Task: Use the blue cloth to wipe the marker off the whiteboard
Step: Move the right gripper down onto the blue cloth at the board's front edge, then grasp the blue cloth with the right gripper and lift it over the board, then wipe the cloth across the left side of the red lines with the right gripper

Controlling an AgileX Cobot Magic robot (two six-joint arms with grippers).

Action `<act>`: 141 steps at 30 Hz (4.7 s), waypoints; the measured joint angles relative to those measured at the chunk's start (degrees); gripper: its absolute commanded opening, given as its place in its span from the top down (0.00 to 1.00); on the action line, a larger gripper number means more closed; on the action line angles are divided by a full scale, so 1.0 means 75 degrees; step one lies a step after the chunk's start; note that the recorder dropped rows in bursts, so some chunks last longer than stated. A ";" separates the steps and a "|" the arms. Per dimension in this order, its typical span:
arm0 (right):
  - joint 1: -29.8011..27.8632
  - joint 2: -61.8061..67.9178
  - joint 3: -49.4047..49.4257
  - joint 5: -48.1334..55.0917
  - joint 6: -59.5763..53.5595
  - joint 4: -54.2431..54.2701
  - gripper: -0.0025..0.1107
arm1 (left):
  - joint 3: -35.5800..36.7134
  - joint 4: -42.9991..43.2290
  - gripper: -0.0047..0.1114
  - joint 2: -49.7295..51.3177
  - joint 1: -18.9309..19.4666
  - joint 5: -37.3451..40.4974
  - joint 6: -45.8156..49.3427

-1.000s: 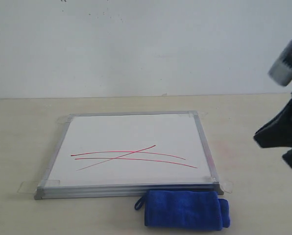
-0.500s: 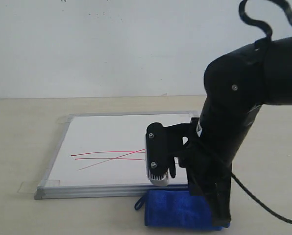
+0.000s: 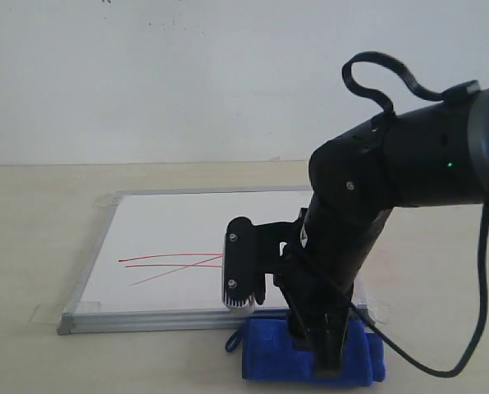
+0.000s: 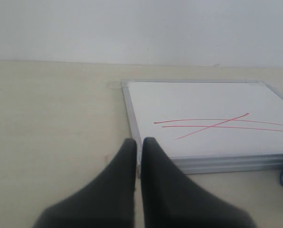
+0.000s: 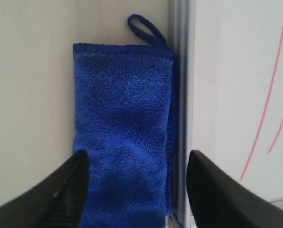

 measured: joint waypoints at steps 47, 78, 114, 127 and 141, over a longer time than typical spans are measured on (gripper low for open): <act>0.0000 -0.0550 -0.1079 -0.1290 0.3293 -0.0792 0.98 | 0.0000 0.0000 0.93 0.0000 0.0000 0.0000 0.0000; 0.0926 0.6579 -1.1110 0.1468 0.6118 0.0869 0.98 | 0.0000 0.0000 0.93 0.0000 0.0000 0.0000 0.0000; 0.0513 0.7318 -1.1317 0.1584 0.5658 0.0761 0.98 | 0.0000 0.0000 0.93 0.0000 0.0000 0.0000 0.0000; 0.0921 0.7382 -1.1305 0.1238 0.6024 -0.0104 0.98 | 0.0000 0.0000 0.93 0.0000 0.0000 0.0000 0.0000; 0.0420 0.7440 -1.1305 0.1433 0.3773 0.2131 0.98 | 0.0000 0.0000 0.93 0.0000 0.0000 0.0000 0.0000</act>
